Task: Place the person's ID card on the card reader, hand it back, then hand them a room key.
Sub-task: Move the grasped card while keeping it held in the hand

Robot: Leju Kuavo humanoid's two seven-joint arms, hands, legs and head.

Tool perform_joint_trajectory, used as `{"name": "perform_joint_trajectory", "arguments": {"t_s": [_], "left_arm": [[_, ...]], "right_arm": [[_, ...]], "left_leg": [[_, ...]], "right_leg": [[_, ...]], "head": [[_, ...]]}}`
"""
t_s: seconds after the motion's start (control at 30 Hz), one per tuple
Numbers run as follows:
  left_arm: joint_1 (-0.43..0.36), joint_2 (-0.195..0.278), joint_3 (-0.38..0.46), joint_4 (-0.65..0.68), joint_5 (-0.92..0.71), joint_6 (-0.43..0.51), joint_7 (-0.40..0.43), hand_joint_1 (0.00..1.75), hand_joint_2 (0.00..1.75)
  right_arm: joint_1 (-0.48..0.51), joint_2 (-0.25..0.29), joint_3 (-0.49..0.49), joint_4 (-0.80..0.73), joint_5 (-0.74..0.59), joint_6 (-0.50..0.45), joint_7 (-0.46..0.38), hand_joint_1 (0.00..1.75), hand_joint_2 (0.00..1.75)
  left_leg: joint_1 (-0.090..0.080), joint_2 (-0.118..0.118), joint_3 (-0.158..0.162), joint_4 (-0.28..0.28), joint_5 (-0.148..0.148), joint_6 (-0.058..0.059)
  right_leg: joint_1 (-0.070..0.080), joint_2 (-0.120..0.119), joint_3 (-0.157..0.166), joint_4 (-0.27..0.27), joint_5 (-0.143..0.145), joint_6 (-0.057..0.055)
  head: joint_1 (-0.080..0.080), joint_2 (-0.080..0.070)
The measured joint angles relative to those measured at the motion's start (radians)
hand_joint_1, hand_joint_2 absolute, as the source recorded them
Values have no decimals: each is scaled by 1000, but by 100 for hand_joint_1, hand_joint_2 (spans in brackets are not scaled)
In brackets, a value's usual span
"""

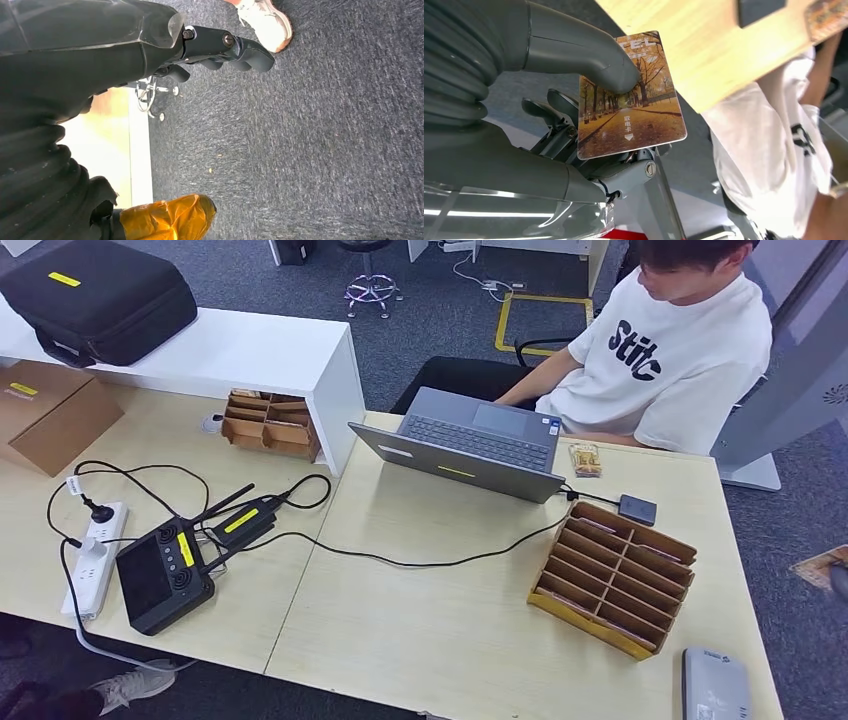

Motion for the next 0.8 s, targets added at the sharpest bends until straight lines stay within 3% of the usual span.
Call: {"name": "perform_joint_trajectory", "arguments": {"t_s": [0.17,0.33,0.47,0.53,0.67,0.8], "left_arm": [[1,0,6,0,-6,0,1,0,175],[0,-5,2,0,-57,3,-6,0,175],[-2,-95,-75,0,-222,107,16,0,175],[-1,-116,-106,5,-236,97,10,0,175],[1,-42,-133,11,-241,-3,-76,0,175],[-2,-2,-159,10,-247,-10,-93,0,175]], "right_arm": [[24,-61,18,3,-4,17,63,175,175],[68,-90,50,10,11,22,89,175,175],[256,-124,52,-60,-55,-22,167,175,175],[333,-142,47,-103,-73,-23,172,175,175],[367,-185,51,-119,-59,12,156,175,175],[422,-215,66,-143,-61,38,171,175,175]], "left_leg": [[0,0,0,0,-1,1],[0,0,0,0,-1,1],[-1,-13,0,1,-2,3],[-1,-13,0,1,-3,3],[0,1,4,1,-7,2],[-1,-1,6,0,-7,3]], "right_leg": [[0,0,0,0,0,0],[0,0,0,-1,0,1],[-2,-13,6,-2,-5,6],[-3,-12,6,-1,-6,6],[0,2,5,-2,-5,4],[-1,-1,6,-1,-7,4]], "head": [[0,0],[0,0],[0,0],[0,0],[2,0],[1,0]]}}
